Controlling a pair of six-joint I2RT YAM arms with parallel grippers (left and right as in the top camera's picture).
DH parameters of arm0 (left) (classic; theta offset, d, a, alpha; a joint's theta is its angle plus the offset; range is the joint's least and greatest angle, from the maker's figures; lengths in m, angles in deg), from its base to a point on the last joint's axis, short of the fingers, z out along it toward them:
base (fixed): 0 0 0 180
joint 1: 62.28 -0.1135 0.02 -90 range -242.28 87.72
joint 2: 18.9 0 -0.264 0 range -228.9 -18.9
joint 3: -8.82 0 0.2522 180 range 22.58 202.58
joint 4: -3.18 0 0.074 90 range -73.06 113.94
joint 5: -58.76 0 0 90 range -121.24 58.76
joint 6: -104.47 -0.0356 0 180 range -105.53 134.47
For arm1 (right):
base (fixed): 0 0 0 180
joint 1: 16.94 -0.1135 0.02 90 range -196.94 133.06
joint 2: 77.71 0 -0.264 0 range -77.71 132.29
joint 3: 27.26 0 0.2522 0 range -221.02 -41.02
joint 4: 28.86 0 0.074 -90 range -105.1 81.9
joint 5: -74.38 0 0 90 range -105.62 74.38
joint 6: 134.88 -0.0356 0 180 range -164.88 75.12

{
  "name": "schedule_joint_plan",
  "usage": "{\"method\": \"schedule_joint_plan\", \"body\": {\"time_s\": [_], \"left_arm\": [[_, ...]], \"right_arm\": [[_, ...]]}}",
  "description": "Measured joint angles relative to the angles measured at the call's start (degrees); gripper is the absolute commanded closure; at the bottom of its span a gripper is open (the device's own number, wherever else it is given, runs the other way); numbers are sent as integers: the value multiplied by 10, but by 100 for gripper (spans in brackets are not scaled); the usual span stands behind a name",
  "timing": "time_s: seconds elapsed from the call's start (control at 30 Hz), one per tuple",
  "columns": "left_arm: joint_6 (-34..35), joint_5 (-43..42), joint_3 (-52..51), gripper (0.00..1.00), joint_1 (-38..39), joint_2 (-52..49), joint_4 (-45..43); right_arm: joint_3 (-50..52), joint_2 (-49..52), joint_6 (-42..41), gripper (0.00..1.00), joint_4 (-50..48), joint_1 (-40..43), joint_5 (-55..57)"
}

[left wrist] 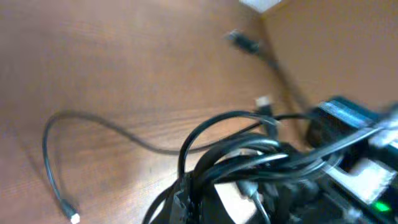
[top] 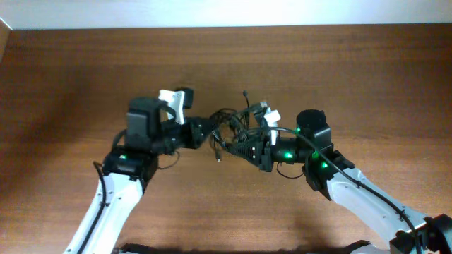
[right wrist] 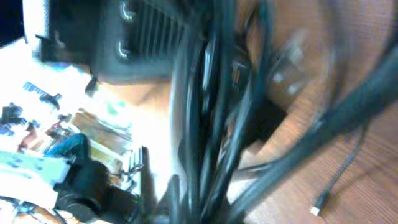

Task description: Untangle cables

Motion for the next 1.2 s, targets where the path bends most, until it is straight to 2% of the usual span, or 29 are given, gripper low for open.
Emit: {"method": "schedule_joint_plan", "body": {"time_s": [0.13,0.17,0.4,0.6,0.73,0.8,0.83,0.87,0.9,0.93,1.0,1.03,1.07,1.13,1.2], "left_arm": [[-54,-73,8,100,-72,11,-50],[-60,-87,9,100,-79,14,-52],[-89,-113,9,100,-106,16,-49],[-100,-41,9,100,-106,16,3],[-100,-27,9,100,-88,16,12],[-100,-24,9,100,-70,16,12],[-100,-20,9,100,-61,16,13],[-100,-15,9,100,-54,16,13],[-100,3,9,100,-43,16,17],[-100,17,9,100,-35,16,19],[-100,40,9,100,-25,16,20],[-100,46,9,100,-24,16,21],[-100,52,9,100,-22,16,20],[-100,56,9,100,-21,16,20],[-100,54,9,100,-21,16,19]], "right_arm": [[32,9,23,45,27,0,57],[32,9,21,42,26,0,65],[32,5,-40,41,26,0,59],[32,-78,-96,45,24,0,32],[27,-126,-100,46,31,-15,92],[11,-135,-83,46,97,-49,157],[-2,-136,-74,41,148,-68,193],[-19,-136,-61,18,210,-82,222],[-52,-135,-31,12,302,-107,282],[-84,-134,-15,13,351,-121,315],[-150,-134,14,57,402,-135,358],[-174,-134,24,67,400,-136,368],[-187,-136,29,67,389,-136,380],[-196,-136,36,61,386,-136,411],[-196,-120,33,61,388,-136,438]]}}
